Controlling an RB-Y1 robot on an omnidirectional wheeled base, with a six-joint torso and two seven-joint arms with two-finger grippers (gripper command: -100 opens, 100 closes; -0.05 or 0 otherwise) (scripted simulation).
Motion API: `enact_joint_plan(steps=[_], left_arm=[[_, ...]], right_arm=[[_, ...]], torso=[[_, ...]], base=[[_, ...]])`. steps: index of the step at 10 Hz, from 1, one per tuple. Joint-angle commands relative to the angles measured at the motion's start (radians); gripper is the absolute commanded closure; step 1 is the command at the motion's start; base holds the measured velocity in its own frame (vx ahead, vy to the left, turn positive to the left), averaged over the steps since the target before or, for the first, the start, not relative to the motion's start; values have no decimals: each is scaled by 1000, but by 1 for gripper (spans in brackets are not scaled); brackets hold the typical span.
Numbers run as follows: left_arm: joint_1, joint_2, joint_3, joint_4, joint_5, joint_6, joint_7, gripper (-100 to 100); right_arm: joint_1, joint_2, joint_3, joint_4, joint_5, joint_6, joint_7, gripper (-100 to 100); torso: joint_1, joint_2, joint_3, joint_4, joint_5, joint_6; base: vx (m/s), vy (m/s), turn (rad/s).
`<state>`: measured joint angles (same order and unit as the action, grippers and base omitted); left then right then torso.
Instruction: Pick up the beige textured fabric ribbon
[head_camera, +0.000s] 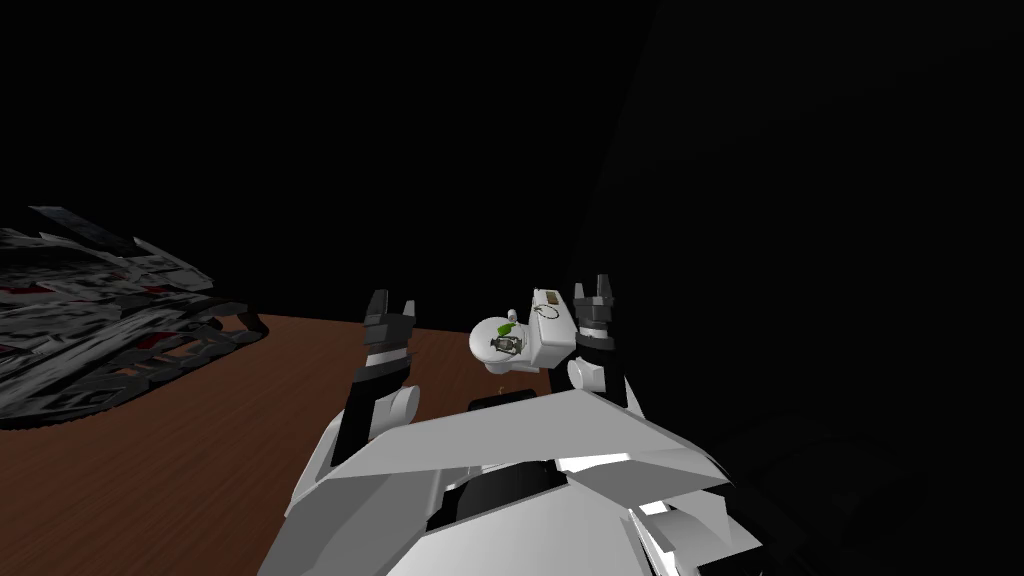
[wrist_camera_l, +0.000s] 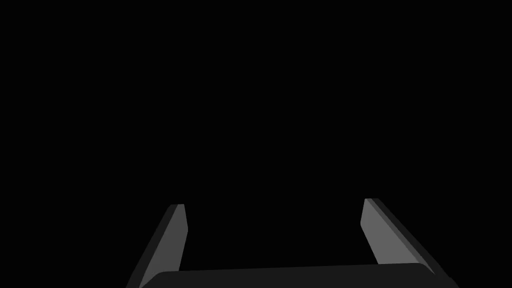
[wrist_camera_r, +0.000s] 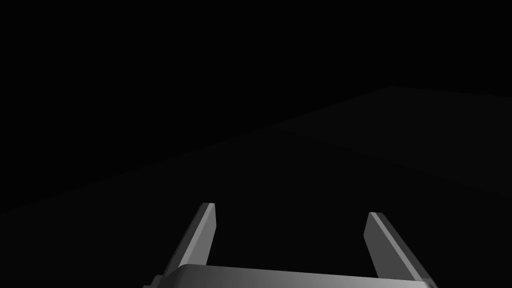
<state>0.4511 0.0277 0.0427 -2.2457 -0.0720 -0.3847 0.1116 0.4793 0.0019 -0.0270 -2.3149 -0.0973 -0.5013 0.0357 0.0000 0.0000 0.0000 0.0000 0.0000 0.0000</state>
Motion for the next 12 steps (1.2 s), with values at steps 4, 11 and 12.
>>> enact_joint_plan(steps=[4, 11, 12], left_arm=[[0, 0, 0, 0, 0, 0, 0, 0], [0, 0, 0, 0, 0, 0, 0, 0], [0, 0, 0, 0, 0, 0, 0, 0]], right_arm=[[-30, -129, 10, 96, 58, 61, 78, -100], [-93, -281, 31, 272, 171, 174, 219, -100], [-109, -313, 38, 314, 199, 201, 253, -100]], torso=[[3, -1, -1, 0, 1, 0], [5, -2, -1, 0, 1, 0], [4, -2, -1, 0, 1, 0]], base=[[10, 41, 8], [14, 58, 6], [16, 56, 5]])
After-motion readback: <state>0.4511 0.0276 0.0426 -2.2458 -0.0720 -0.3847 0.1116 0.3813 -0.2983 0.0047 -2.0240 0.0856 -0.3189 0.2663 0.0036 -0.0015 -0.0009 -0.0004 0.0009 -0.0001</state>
